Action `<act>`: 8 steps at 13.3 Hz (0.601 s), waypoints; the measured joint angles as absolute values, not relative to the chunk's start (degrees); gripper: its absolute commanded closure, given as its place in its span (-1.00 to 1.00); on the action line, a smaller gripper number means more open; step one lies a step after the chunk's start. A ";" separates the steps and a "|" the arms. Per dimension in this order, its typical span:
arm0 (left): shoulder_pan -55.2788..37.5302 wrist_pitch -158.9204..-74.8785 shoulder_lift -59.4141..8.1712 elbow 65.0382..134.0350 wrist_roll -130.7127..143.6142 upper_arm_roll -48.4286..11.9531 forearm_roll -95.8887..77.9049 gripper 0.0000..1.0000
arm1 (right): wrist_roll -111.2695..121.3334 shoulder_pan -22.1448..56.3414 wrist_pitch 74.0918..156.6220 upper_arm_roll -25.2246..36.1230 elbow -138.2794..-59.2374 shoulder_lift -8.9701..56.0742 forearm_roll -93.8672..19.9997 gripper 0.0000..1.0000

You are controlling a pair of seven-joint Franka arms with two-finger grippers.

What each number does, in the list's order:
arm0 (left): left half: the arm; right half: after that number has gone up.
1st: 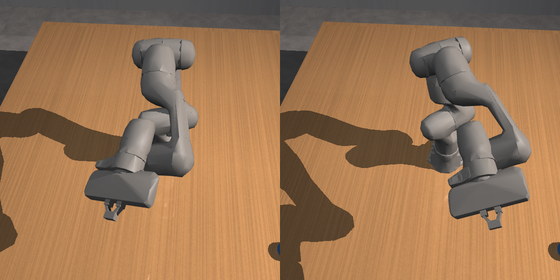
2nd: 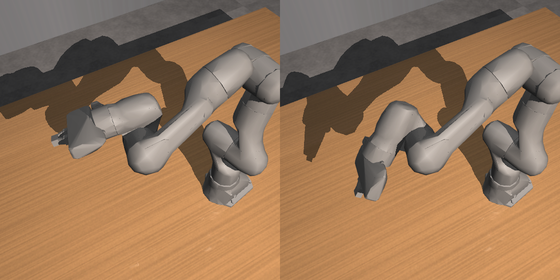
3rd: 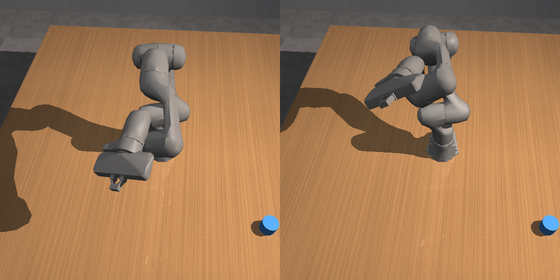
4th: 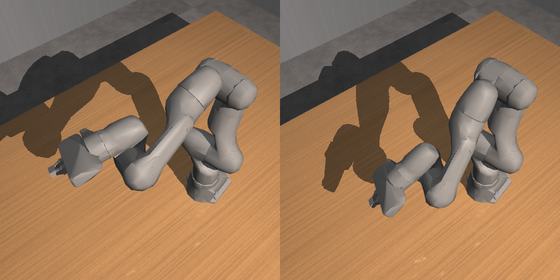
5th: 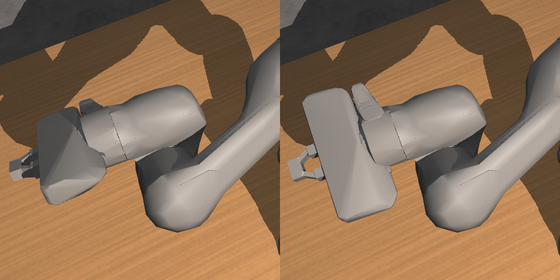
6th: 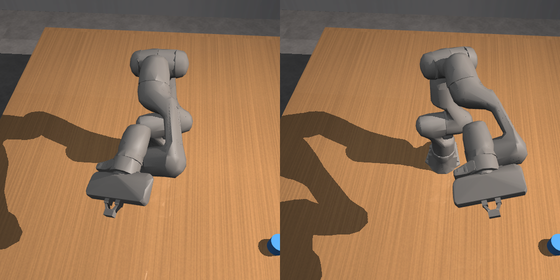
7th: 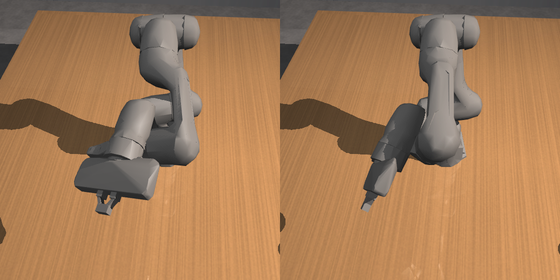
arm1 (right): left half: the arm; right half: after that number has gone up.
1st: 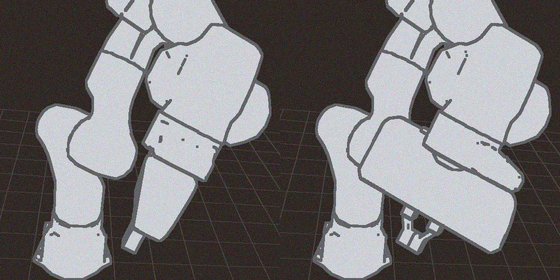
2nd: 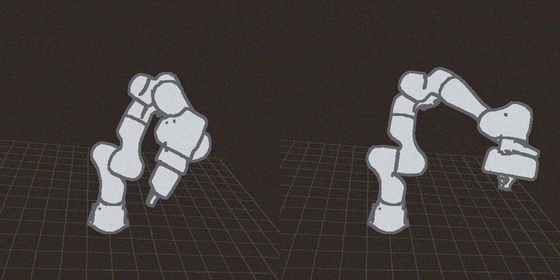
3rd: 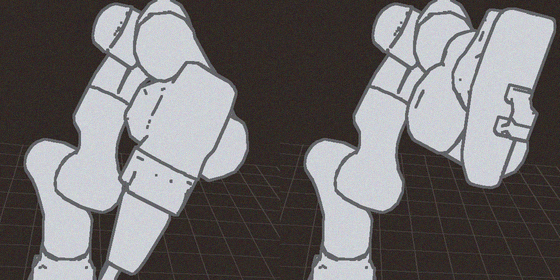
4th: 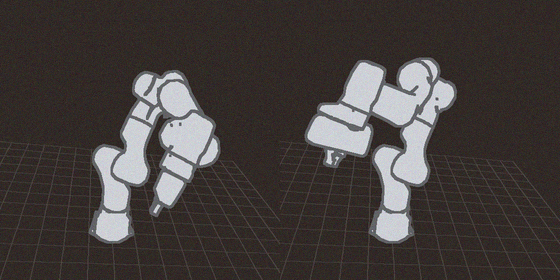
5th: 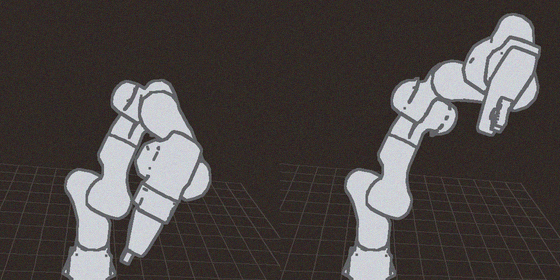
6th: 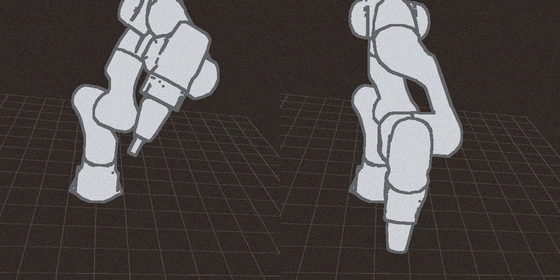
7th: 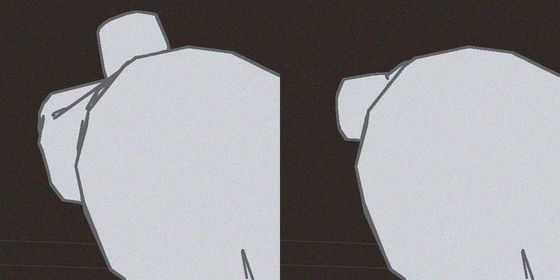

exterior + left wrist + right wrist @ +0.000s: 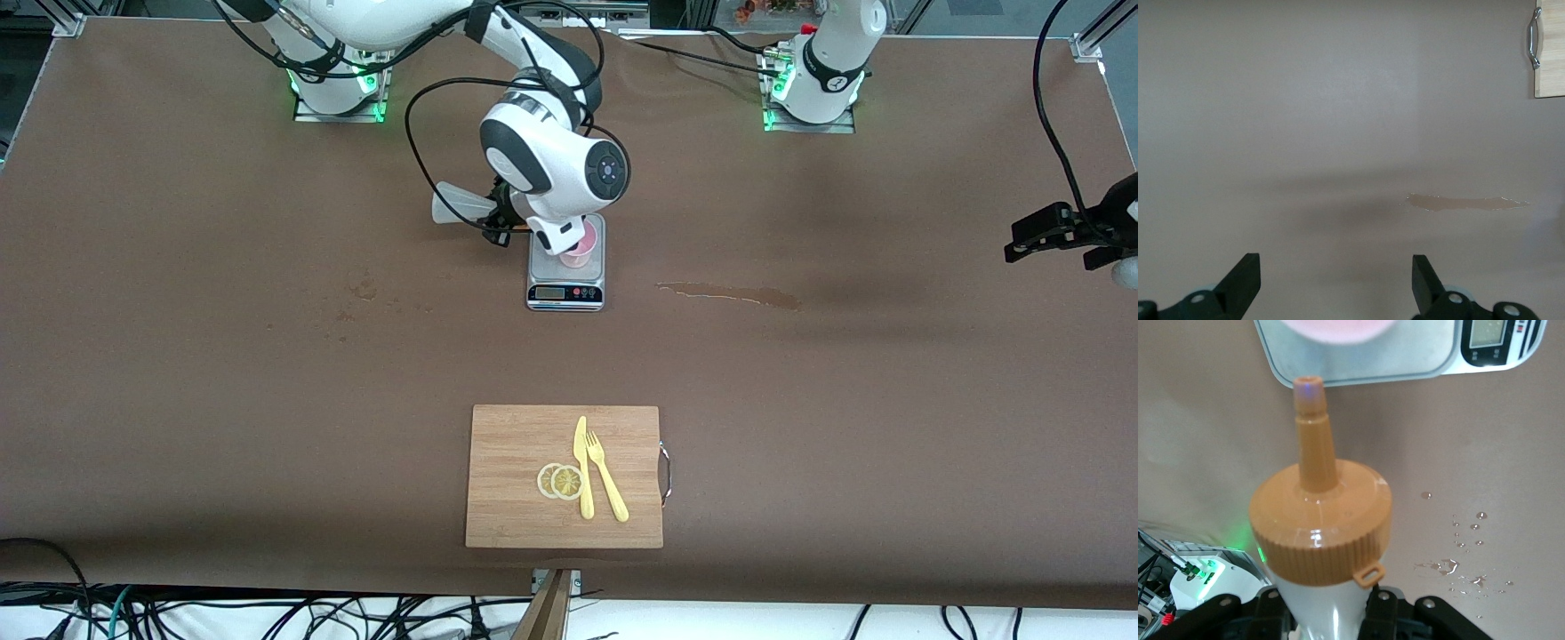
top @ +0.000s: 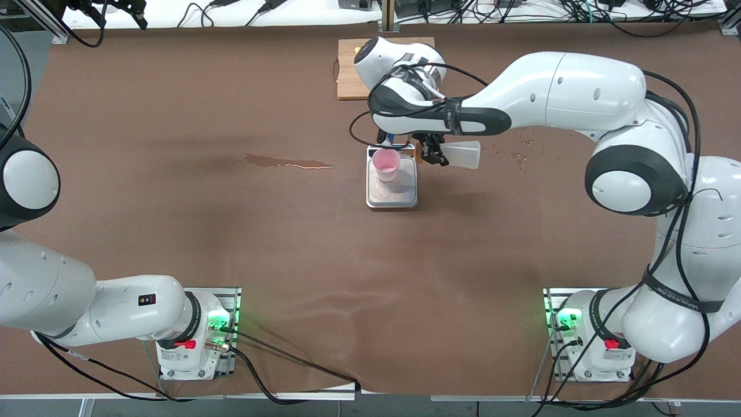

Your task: Add sauce to pink cup with both arms

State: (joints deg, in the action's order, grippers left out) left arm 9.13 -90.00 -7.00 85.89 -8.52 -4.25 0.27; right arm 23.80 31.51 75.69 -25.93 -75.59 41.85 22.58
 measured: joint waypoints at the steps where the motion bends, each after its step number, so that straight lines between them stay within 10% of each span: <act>1: 9.14 -89.99 -7.00 85.89 -8.52 -4.24 0.28 -1.00 | 23.66 32.42 74.64 -25.52 -74.40 42.59 23.10 1.00; 8: 9.91 -89.99 -7.00 85.88 -8.52 -4.19 0.28 -1.00 | 23.63 34.99 69.18 -24.08 -68.50 45.52 25.81 1.00</act>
State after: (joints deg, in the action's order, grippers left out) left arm 9.91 -89.99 -7.00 85.88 -8.52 -4.19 0.28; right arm 23.63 34.99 69.18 -24.08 -68.50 45.52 25.81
